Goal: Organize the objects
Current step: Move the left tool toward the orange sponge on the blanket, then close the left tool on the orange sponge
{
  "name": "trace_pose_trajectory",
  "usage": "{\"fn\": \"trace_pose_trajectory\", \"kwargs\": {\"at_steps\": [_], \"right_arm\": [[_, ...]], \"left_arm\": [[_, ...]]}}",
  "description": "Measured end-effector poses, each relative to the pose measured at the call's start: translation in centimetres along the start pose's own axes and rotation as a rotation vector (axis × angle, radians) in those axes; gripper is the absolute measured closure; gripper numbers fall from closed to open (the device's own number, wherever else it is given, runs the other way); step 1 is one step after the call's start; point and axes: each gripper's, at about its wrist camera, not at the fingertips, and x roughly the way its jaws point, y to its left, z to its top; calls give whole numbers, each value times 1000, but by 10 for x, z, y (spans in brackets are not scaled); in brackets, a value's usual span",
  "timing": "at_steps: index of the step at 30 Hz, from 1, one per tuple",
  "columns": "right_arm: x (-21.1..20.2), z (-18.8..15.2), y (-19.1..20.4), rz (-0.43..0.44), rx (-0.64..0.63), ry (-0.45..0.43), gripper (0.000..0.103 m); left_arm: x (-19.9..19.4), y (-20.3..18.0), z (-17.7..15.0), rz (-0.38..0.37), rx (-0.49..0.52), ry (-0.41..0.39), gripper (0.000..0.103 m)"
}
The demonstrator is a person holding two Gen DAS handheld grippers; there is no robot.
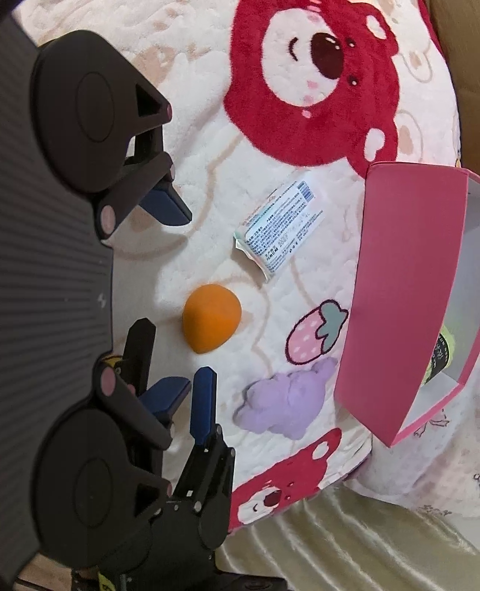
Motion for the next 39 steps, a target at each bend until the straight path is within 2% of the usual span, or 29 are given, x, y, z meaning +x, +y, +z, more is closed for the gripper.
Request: {"fn": "trace_pose_trajectory", "kwargs": {"at_steps": [3,5,8,12,15,21,26,28,35,36,38,39], "right_arm": [[-2,1,4,4,-18,-8,38],[-2,1,8,-1,-43,-16,47],[-2,2,14,-19,-79,-30,55],[2,0,16,-54,-114,-31,57],[7,0,14,-76,-117,-27,56],[14,1,3,-105,-90,-35,50],[18,-2,-2,-108,-80,-41,58],[17,1,-3,-110,-67,-54,58],[20,5,-12,-130,-27,-86,58],[21,5,-13,-126,-28,-85,59],[24,5,-15,-138,-30,-86,73],[23,5,-17,-138,-26,-88,74]], "left_arm": [[2,2,-2,-4,-12,-18,32],[2,2,-3,-17,-14,-33,41],[3,1,-4,-38,-14,-48,48],[9,3,-4,-49,-27,-39,56],[17,5,-1,-63,-30,-30,66],[28,10,6,-99,-52,-22,73],[29,8,8,-123,-48,-35,75],[29,5,13,-135,-42,-50,75],[35,-9,27,-86,43,-73,75],[37,-10,27,-80,51,-75,75],[37,-9,26,-81,52,-77,75],[37,-9,27,-82,49,-79,75]]}}
